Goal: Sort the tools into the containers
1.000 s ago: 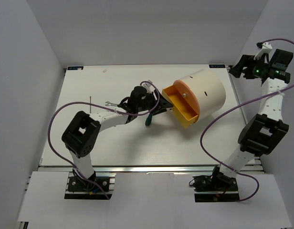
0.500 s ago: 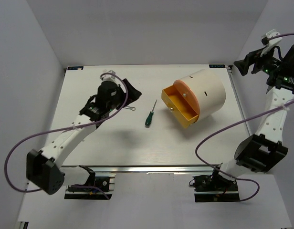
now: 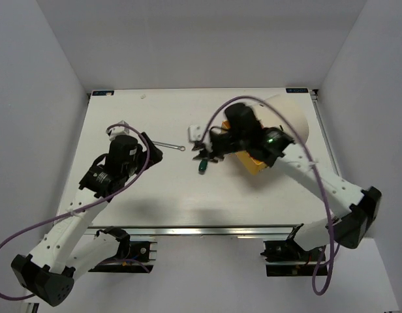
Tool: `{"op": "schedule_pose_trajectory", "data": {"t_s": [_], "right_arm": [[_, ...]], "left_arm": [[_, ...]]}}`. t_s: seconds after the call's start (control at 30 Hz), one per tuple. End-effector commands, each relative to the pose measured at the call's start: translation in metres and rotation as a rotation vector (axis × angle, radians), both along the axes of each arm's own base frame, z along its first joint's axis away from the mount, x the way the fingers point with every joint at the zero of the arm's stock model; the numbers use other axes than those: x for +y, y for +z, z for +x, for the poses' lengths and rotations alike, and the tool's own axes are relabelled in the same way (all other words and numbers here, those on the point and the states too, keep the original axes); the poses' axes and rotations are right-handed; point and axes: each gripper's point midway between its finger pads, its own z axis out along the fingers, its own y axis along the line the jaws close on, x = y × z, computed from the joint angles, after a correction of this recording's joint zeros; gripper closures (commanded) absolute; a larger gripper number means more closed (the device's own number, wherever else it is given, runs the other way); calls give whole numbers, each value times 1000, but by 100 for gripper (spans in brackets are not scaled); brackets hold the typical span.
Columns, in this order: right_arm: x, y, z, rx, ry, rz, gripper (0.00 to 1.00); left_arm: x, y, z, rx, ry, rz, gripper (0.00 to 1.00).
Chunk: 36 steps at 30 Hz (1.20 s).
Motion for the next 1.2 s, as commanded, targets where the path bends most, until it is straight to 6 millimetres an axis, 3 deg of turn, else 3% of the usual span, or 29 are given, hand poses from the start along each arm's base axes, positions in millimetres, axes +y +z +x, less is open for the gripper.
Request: {"op": "schedule_pose_trajectory", "data": {"t_s": [0.0,0.03,0.1,0.23,0.47,0.53,0.8,1.03,1.17], "right_arm": [[16,-50,10,199,-350,-72,63],[29,-59,1,239,-368,-66,61],[30,-91,-2,397,-531,-86,49],[28,-134,18,519,-798,-105,37],[33,-161,69,590,-1134,-22,23],[31,-180,82,638,-1198,-42,22],[22,-214,128,709,-1384,-29,22],[14,-254,135,747,-1441,-97,24],[13,-265,134,757,-1457,-113,24]], "left_arm": [[18,-1,-21,6,67,-20,2],[21,2,-26,-10,80,-41,2],[27,2,-33,-15,100,-43,2],[38,5,-45,-28,140,-61,2],[54,0,-63,-37,202,-81,2],[59,1,-68,-46,218,-89,2],[68,3,-75,-57,248,-83,2],[72,6,-73,-64,264,-60,2],[75,8,-73,-68,267,-46,2]]}}
